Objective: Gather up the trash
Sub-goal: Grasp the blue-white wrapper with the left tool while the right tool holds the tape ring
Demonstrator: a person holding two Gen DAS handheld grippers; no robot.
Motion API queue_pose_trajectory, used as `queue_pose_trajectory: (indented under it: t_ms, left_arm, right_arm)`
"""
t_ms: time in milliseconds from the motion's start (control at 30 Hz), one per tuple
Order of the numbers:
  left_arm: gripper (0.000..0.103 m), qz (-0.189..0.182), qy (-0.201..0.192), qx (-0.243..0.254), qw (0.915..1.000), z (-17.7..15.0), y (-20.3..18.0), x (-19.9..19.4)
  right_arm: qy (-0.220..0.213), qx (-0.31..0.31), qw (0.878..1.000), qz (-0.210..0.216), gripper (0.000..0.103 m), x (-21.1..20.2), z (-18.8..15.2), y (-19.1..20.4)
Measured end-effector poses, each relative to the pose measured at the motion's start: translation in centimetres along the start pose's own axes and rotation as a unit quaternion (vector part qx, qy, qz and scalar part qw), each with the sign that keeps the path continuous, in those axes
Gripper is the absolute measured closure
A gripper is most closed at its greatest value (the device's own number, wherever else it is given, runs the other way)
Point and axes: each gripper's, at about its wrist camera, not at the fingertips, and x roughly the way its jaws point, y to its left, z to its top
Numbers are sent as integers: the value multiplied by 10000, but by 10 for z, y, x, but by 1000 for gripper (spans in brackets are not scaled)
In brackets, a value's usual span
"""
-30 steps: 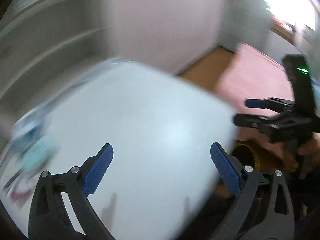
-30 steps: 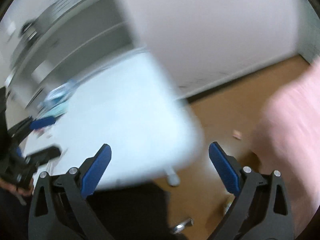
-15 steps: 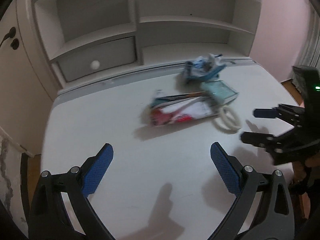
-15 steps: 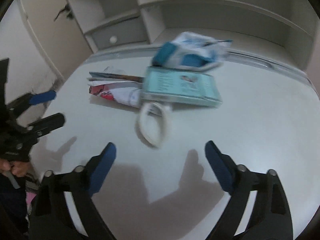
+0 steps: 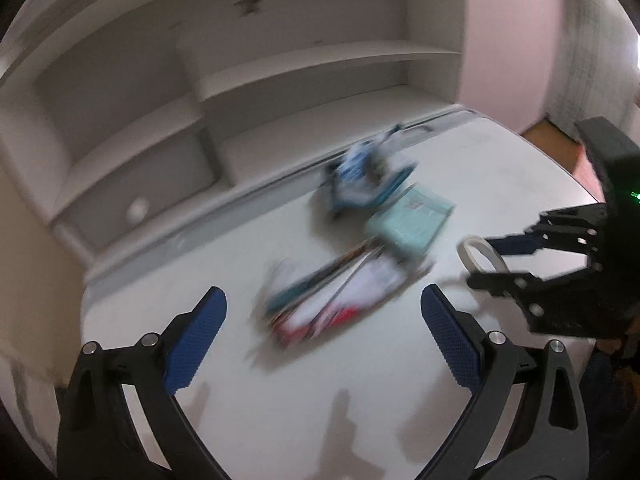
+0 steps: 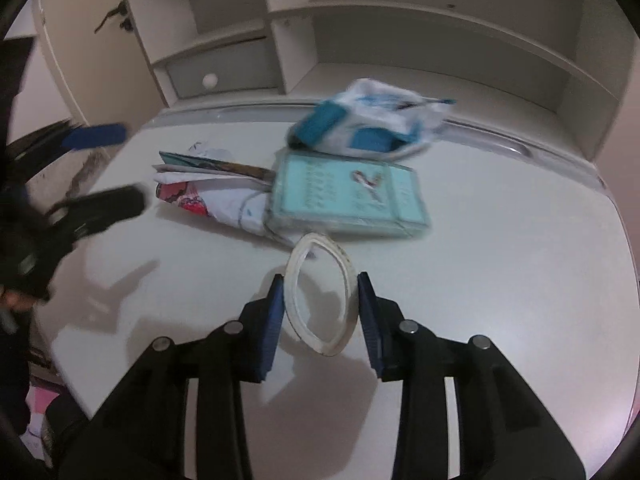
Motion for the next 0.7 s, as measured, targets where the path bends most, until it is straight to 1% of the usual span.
queue_pose_trajectory:
  t_ms: [100, 167, 200, 233, 267, 333, 367, 400, 433, 467, 500, 567, 633, 700]
  left_arm:
    - [8, -216, 35, 145, 9997, 28, -15, 20]
    - [8, -285, 187, 78, 9994, 49, -23, 38]
    - [8, -291, 294, 52, 9991, 61, -28, 49]
    - [8, -253, 311, 94, 9992, 71, -34, 58]
    - [8, -232, 319, 140, 9991, 77, -39, 65]
    - [9, -217, 469, 85, 9986, 90, -45, 85]
    - [15, -158, 557, -3, 9983, 94, -47, 94]
    - [35, -123, 609, -25, 9981, 96, -49, 98]
    - [49, -56, 739, -27, 9972, 97, -51, 104]
    - [74, -29, 889, -35, 9960, 96, -53, 108]
    - [76, -28, 901, -86, 9959, 95, -53, 109]
    - [81, 73, 789, -184, 9967, 94, -53, 99]
    - [81, 252, 499, -239, 9982, 97, -60, 78]
    - [81, 307, 290, -259, 9988, 99, -70, 58]
  right_arm:
    - [-20, 293, 9995, -81, 67, -19, -17, -26]
    - [-45, 453, 9989, -98, 67, -28, -25, -38]
    - [-58, 510, 9986, -101, 67, -31, -30, -43]
    - [-76, 607, 9981, -113, 67, -36, -35, -51]
    - [-86, 658, 9977, -117, 67, -41, -40, -57]
    - [-105, 770, 9969, -116, 67, -46, -47, -66]
    - [-120, 821, 9965, -115, 67, -49, -51, -71]
    - [-127, 853, 9962, -112, 67, -50, -54, -74]
    - [-154, 903, 9957, -112, 67, -55, -59, -80]
    - [-176, 923, 9955, -120, 67, -56, -59, -81]
    - [-215, 962, 9950, -127, 67, -61, -63, -87]
    - [-299, 1021, 9942, -135, 67, -68, -66, -95]
    - [-417, 1102, 9929, -143, 67, -78, -70, -105]
    - [-542, 1208, 9911, -164, 67, -89, -76, -118]
